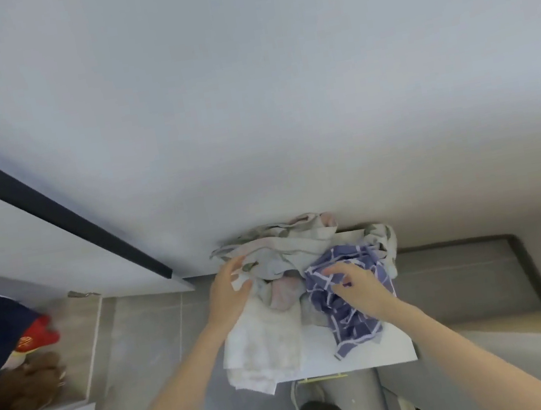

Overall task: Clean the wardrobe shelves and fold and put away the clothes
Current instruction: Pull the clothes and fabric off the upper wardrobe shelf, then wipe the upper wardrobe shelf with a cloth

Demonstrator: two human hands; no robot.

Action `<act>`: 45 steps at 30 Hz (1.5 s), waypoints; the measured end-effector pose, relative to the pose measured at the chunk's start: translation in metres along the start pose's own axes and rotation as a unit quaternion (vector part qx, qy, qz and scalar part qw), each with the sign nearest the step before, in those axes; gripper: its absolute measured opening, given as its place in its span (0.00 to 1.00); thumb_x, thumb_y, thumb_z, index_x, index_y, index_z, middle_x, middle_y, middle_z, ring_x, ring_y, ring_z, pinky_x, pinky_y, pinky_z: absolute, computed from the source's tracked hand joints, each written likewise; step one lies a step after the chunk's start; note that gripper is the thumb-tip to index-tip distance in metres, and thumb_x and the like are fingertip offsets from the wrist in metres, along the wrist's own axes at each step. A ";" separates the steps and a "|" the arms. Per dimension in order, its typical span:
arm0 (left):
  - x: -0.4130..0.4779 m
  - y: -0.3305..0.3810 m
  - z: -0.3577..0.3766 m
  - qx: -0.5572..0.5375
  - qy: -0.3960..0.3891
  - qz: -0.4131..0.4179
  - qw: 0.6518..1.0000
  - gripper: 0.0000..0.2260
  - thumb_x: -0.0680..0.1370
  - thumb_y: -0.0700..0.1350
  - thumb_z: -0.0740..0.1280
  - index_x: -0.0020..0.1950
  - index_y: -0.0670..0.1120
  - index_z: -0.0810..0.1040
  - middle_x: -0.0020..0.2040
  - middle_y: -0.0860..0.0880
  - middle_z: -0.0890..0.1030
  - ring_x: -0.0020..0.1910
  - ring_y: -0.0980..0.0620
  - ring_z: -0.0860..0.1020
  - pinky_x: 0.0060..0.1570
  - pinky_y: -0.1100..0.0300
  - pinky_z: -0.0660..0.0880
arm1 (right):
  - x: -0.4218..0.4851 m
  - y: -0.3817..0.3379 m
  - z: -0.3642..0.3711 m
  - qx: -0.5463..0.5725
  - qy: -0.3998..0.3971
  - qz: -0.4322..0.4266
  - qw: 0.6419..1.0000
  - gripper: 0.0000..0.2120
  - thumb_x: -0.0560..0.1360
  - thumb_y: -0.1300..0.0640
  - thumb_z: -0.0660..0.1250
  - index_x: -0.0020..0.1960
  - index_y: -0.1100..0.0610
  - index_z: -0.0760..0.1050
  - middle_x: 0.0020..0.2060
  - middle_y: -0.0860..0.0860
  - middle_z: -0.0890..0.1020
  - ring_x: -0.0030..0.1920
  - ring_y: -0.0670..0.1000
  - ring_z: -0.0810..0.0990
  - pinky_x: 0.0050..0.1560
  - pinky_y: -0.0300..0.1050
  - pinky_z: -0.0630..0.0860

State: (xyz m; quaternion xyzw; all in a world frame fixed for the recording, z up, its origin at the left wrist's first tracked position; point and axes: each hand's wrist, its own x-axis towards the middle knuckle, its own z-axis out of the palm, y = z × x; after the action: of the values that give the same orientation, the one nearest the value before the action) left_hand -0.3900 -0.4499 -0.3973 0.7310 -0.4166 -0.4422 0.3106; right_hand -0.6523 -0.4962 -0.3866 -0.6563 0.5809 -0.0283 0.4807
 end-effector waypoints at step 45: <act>-0.155 -0.085 -0.202 -0.169 0.168 -0.043 0.970 0.19 0.78 0.45 0.68 0.63 0.60 0.66 0.57 0.60 0.74 0.56 0.60 0.75 0.44 0.70 0.73 | -0.023 -0.234 0.203 0.061 -0.244 -0.165 0.954 0.25 0.79 0.50 0.64 0.72 0.35 0.60 0.70 0.36 0.65 0.70 0.46 0.66 0.65 0.39 0.65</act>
State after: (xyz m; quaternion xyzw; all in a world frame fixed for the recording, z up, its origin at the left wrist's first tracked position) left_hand -0.2194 -0.2567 -0.3228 0.7487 -0.2456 -0.3906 0.4760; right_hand -0.3670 -0.3883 -0.3281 -0.6994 0.3265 0.0177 0.6355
